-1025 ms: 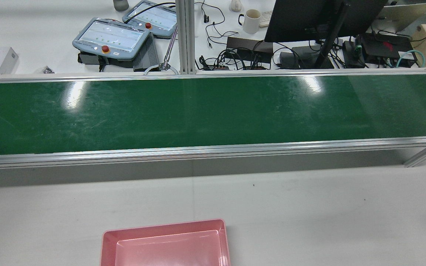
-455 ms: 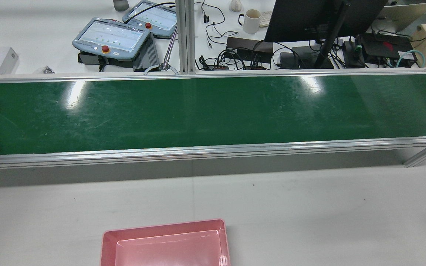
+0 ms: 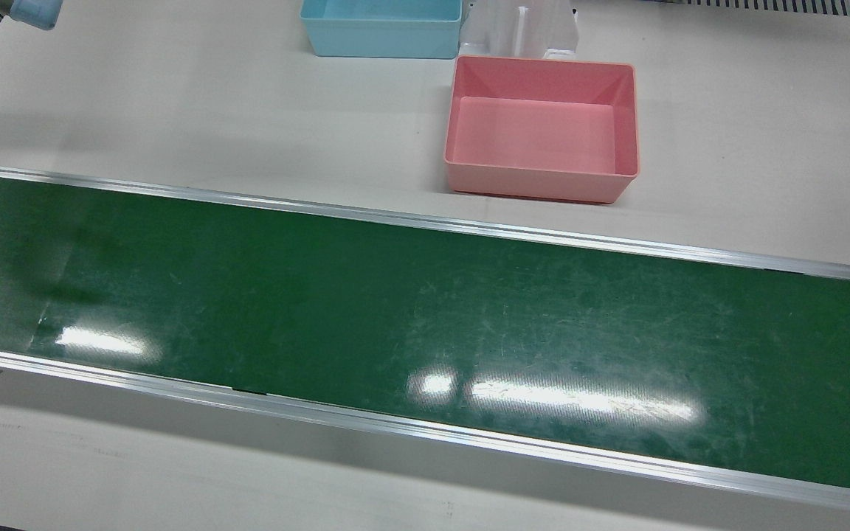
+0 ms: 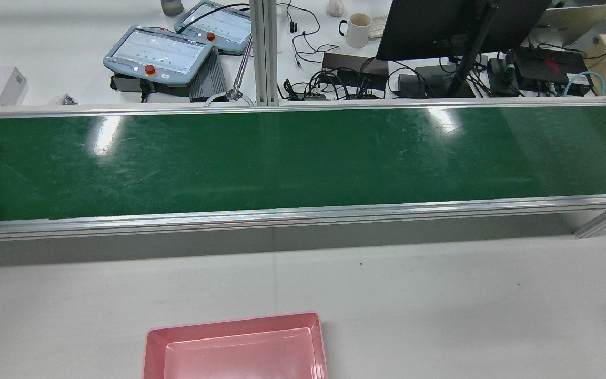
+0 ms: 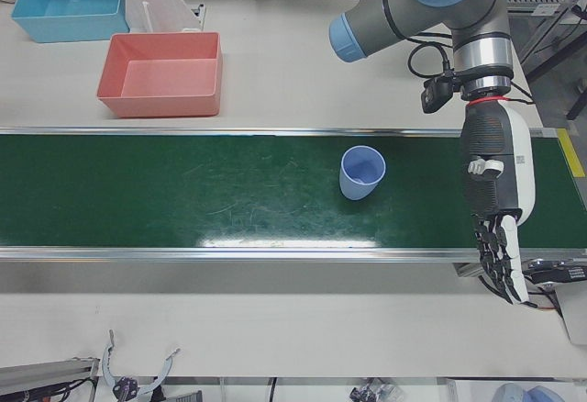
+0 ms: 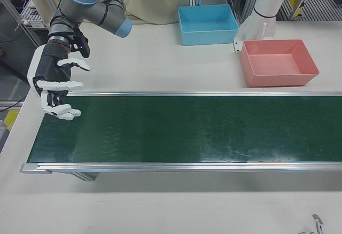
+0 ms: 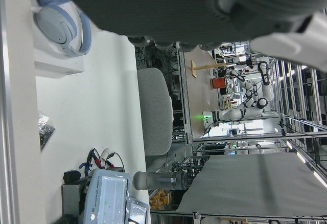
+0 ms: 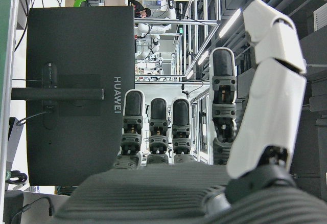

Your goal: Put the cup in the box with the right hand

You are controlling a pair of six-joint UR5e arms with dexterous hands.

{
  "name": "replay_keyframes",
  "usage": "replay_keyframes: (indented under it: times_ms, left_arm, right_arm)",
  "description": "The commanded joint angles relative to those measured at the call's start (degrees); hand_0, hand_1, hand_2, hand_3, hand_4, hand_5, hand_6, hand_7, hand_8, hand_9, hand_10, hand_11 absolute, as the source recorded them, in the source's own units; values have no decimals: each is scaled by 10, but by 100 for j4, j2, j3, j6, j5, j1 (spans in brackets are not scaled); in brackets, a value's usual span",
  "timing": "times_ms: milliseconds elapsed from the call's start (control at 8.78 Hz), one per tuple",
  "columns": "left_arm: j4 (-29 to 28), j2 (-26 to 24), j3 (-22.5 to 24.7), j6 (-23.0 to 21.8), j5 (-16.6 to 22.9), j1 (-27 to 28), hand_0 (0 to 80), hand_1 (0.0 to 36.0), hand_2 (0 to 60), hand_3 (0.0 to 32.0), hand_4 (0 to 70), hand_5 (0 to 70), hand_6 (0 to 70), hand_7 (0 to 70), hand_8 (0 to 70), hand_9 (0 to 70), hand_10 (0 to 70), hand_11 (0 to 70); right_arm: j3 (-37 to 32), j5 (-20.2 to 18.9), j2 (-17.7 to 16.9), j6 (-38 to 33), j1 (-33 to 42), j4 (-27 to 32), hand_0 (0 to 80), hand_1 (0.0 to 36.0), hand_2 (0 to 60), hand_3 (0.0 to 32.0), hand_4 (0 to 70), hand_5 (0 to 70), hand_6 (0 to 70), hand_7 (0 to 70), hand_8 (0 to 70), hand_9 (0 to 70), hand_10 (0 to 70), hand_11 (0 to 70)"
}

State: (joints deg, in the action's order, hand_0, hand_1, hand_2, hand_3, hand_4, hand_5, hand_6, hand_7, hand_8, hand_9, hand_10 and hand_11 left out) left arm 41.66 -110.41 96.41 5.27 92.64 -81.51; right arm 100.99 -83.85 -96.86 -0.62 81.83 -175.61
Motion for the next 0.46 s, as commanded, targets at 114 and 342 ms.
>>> replay_keyframes:
  times_ms: [114,342]
  left_arm:
    - [0,2,0,1,0,-5,0,0,0,0,0,0,0,0,0,0,0,0]
    - [0,2,0,1,0,-5,0,0,0,0,0,0,0,0,0,0,0,0]
  right_arm:
    - [0,0,0,-8,0,1,508,116,1,0,591,55,137,507,187,306,225,329]
    - [0,0,0,-8,0,-8,548,182,96,0,568,72,140,500,190,305,229,340]
